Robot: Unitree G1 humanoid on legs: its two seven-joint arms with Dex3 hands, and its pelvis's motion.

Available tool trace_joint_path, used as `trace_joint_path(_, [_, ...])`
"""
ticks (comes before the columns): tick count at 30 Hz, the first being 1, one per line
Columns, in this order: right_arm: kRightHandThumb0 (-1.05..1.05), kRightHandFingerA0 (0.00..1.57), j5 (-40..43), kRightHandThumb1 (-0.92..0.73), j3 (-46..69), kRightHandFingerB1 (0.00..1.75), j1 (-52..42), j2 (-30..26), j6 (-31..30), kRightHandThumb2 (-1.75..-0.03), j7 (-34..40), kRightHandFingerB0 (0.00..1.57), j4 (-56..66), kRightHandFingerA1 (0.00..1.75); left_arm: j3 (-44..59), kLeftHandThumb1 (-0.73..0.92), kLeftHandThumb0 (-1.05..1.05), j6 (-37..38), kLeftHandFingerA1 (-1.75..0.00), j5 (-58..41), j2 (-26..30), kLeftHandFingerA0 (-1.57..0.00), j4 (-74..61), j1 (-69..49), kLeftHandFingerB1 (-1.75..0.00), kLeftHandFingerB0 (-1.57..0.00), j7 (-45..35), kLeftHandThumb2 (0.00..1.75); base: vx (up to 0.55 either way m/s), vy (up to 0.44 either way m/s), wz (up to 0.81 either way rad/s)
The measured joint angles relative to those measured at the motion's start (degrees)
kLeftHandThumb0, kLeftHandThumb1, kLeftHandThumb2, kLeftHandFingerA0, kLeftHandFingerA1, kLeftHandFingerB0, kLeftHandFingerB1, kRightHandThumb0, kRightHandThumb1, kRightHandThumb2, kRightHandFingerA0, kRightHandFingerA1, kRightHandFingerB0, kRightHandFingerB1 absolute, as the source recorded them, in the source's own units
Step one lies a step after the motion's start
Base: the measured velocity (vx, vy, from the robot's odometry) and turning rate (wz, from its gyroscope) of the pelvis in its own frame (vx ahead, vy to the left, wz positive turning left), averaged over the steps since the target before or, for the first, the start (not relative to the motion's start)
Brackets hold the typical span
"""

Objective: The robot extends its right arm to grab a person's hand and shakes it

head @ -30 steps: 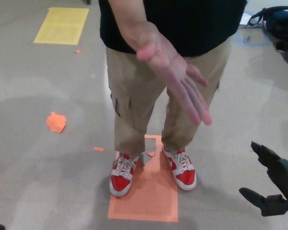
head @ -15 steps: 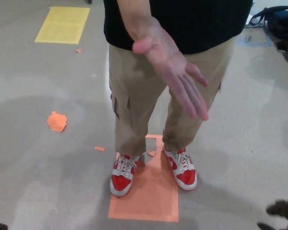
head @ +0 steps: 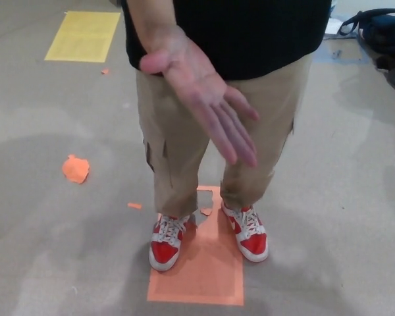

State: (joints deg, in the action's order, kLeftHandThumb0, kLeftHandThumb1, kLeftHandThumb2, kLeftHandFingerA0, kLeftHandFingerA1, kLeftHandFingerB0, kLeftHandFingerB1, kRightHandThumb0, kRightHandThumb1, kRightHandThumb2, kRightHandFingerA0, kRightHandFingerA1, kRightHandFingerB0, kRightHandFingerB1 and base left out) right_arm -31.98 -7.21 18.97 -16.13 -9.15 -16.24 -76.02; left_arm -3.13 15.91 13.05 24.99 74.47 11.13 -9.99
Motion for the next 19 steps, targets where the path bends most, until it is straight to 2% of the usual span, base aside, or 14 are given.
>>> trace_joint_path(1, [-0.88,0.01,0.4,-0.69,0.0,0.21,0.3,0.0,0.3,-1.08,-0.1,0.11,-0.4,0.31,0.0,0.91,-0.61,0.0,-0.34,0.0,0.0,-0.33,0.0,0.0,-0.32,-0.26,0.0,0.68,0.00,0.000,0.00])
trace_joint_path(3, [-0.89,0.06,0.9,-0.70,-0.1,0.20,0.9,0.0,0.6,-1.07,-0.4,0.09,-0.7,0.29,0.0,0.92,-0.62,0.0,-0.34,0.0,0.0,-0.34,0.0,0.0,-0.32,-0.28,0.0,0.68,0.00,0.000,0.00])
trace_joint_path(4, [-0.89,0.00,1.2,-0.69,-0.2,0.23,1.4,0.0,0.8,-1.06,-0.5,0.17,-0.9,0.32,0.0,0.92,-0.63,0.0,-0.33,0.0,0.0,-0.32,0.0,0.1,-0.32,-0.26,0.0,0.69,0.00,0.000,0.00])
trace_joint_path(5, [-0.89,0.00,1.4,-0.70,-0.2,0.24,1.6,0.0,0.9,-1.06,-0.6,0.14,-1.0,0.34,-0.1,0.90,-0.62,0.0,-0.33,0.0,0.0,-0.31,0.0,0.3,-0.31,-0.24,0.0,0.67,0.00,0.000,0.00])
trace_joint_path(6, [-0.88,0.06,1.6,-0.70,-0.2,0.19,1.9,0.0,1.1,-1.06,-0.7,0.07,-1.0,0.27,-0.1,0.91,-0.63,0.0,-0.33,0.0,0.1,-0.31,0.0,0.5,-0.31,-0.23,0.0,0.68,0.00,0.000,0.00])
trace_joint_path(8, [-0.90,0.08,2.3,-0.71,-0.3,0.17,2.1,0.0,1.6,-1.06,-0.8,0.08,-1.1,0.26,0.0,0.91,-0.62,0.0,-0.33,-0.1,0.1,-0.31,0.0,0.8,-0.31,-0.23,0.0,0.68,0.00,0.000,0.00])
trace_joint_path(9, [-0.85,0.10,2.6,-0.68,-0.2,0.28,2.0,0.0,1.8,-1.07,-0.8,0.00,-1.1,0.46,0.1,0.92,-0.61,0.0,-0.33,-0.1,0.1,-0.32,0.0,0.7,-0.31,-0.25,0.0,0.68,0.00,0.000,0.00])
trace_joint_path(10, [-0.85,0.10,2.8,-0.68,-0.3,0.28,1.9,-0.1,2.0,-1.07,-0.9,0.00,-1.1,0.46,0.1,0.92,-0.61,0.0,-0.33,-0.1,0.1,-0.32,0.0,0.6,-0.31,-0.25,-0.1,0.68,0.00,0.000,0.00])
trace_joint_path(11, [-0.89,0.07,3.0,-0.70,-0.4,0.21,1.7,-0.1,2.1,-1.07,-0.9,0.09,-1.2,0.36,0.1,0.92,-0.63,0.0,-0.34,0.0,0.1,-0.32,0.0,0.6,-0.32,-0.26,-0.1,0.69,0.00,0.000,0.00])
trace_joint_path(13, [-0.88,0.08,3.2,-0.70,-0.7,0.24,1.4,-0.1,2.1,-1.06,-0.9,0.09,-1.4,0.40,-0.3,0.92,-0.64,0.0,-0.33,0.1,0.1,-0.29,0.0,0.4,-0.32,-0.24,0.0,0.69,0.00,0.000,0.00])
trace_joint_path(16, [-0.83,0.00,3.6,-0.66,-0.9,0.22,0.6,-0.1,2.0,-1.06,-0.9,0.10,-1.7,0.31,-0.5,0.92,-0.64,0.0,-0.33,0.1,0.1,-0.31,0.0,-0.4,-0.31,-0.25,-0.1,0.69,0.00,0.000,0.00])
trace_joint_path(17, [-0.77,0.03,3.8,-0.64,-0.8,0.27,0.7,-0.1,2.0,-1.02,-0.9,0.05,-1.9,0.38,-0.5,0.92,-0.64,0.0,-0.33,0.1,0.1,-0.32,0.1,-0.4,-0.30,-0.24,-0.1,0.69,0.00,0.000,0.00])
trace_joint_path(18, [-0.84,0.13,4.0,-0.85,-0.8,0.24,0.8,-0.1,2.0,-0.67,-0.9,0.11,-1.9,0.31,-0.6,0.92,-0.63,0.0,-0.34,0.1,0.1,-0.34,0.1,-0.2,-0.31,-0.25,-0.1,0.69,0.00,0.000,0.00])
trace_joint_path(19, [-0.84,0.13,4.1,-0.85,-0.8,0.24,0.8,-0.1,2.0,-0.67,-0.9,0.11,-1.9,0.31,-0.6,0.92,-0.63,0.0,-0.34,0.1,0.1,-0.34,0.1,-0.1,-0.31,-0.25,-0.1,0.69,0.00,0.000,0.00])
